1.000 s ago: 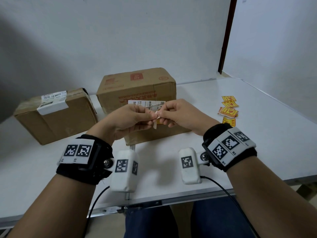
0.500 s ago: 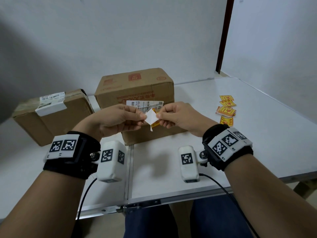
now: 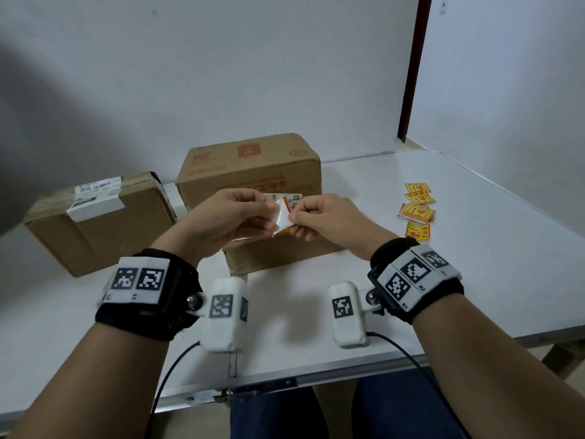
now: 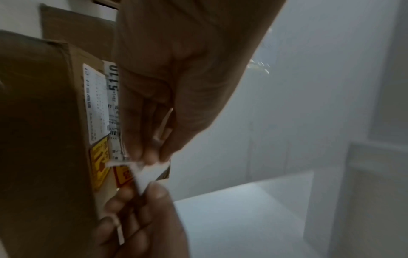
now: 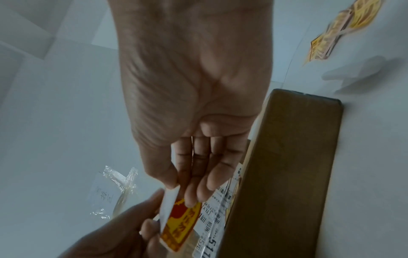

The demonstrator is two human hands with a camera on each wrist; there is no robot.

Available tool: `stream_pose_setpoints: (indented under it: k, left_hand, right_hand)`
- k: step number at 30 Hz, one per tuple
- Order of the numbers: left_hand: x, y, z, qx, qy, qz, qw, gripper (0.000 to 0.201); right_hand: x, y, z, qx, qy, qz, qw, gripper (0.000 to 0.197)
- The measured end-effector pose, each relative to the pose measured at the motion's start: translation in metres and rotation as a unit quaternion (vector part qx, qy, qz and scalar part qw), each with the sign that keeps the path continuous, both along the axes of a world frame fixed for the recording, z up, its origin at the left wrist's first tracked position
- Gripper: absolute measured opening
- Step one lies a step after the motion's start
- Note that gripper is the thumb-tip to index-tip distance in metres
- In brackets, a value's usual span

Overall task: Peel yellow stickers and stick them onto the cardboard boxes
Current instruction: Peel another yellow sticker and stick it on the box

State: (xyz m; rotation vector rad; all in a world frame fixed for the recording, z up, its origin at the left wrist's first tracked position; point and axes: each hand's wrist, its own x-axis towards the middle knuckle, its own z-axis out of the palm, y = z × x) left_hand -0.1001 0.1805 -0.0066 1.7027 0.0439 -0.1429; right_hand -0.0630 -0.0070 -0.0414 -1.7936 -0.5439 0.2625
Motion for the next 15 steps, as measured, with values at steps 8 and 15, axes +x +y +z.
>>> stream_pose_setpoints:
  k: [8,15]
  left_hand:
    - [0.001,-0.02,-0.005,0.125,-0.08,0.038,0.988,0.016]
    - [-0.002,-0.019,-0.004,0.018,0.006,-0.004,1.0,0.008]
  right_hand:
    - [-0.001,0.003,0.003,0.054,0.074,-0.001,0.996,0.024]
    - [0.001,0.0,-0.003,0.083,0.048,-0.025,0.995,0.019]
